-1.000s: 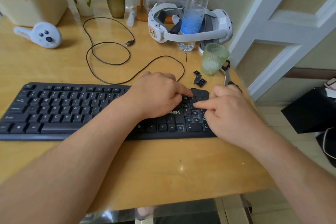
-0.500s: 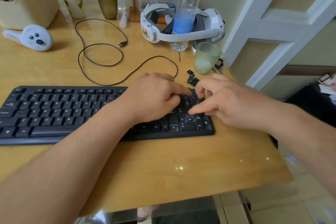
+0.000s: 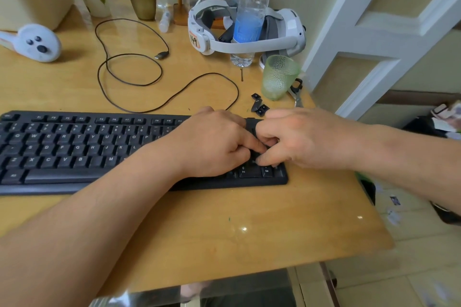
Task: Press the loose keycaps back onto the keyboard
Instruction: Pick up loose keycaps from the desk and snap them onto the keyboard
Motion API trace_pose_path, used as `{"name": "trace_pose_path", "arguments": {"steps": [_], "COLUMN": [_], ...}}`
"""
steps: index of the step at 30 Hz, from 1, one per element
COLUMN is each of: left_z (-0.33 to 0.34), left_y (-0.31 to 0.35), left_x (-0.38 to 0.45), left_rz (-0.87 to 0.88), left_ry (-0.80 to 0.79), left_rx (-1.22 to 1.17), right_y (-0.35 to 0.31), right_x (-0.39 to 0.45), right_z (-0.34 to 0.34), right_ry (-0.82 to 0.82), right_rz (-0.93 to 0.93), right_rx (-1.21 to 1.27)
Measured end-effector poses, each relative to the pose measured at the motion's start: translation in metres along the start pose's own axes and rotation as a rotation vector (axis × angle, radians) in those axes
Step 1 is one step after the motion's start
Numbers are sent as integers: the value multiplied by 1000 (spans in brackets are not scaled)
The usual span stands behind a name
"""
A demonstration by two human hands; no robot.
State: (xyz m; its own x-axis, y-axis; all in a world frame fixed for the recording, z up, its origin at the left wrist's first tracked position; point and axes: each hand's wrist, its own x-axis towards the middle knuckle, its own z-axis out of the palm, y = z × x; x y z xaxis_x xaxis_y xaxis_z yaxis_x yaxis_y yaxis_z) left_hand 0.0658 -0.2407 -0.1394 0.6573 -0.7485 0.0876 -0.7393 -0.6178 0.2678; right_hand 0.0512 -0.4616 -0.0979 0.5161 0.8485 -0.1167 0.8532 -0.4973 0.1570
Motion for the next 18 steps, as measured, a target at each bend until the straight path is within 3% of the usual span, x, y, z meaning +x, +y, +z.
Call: {"name": "trace_pose_path", "arguments": {"steps": [4,10,15,18], "left_z": [-1,1,-1,-3], "left_y": [-1,-4,-11,-12], "left_x": [-1,0,-1,-1], "left_rz": [11,11,-13,-26], "left_ry": [6,-6,122,105], "left_rx": [-11,-23,-65,-46], "right_y": [-2,-3,1,1], "right_x": [9,16,7,0], "right_z": [-9,-18,-14,-9], "right_ry": [-102,-164,-180,-149], "right_rz": [157,229,346,330], "right_rx": [106,209,266,222]}}
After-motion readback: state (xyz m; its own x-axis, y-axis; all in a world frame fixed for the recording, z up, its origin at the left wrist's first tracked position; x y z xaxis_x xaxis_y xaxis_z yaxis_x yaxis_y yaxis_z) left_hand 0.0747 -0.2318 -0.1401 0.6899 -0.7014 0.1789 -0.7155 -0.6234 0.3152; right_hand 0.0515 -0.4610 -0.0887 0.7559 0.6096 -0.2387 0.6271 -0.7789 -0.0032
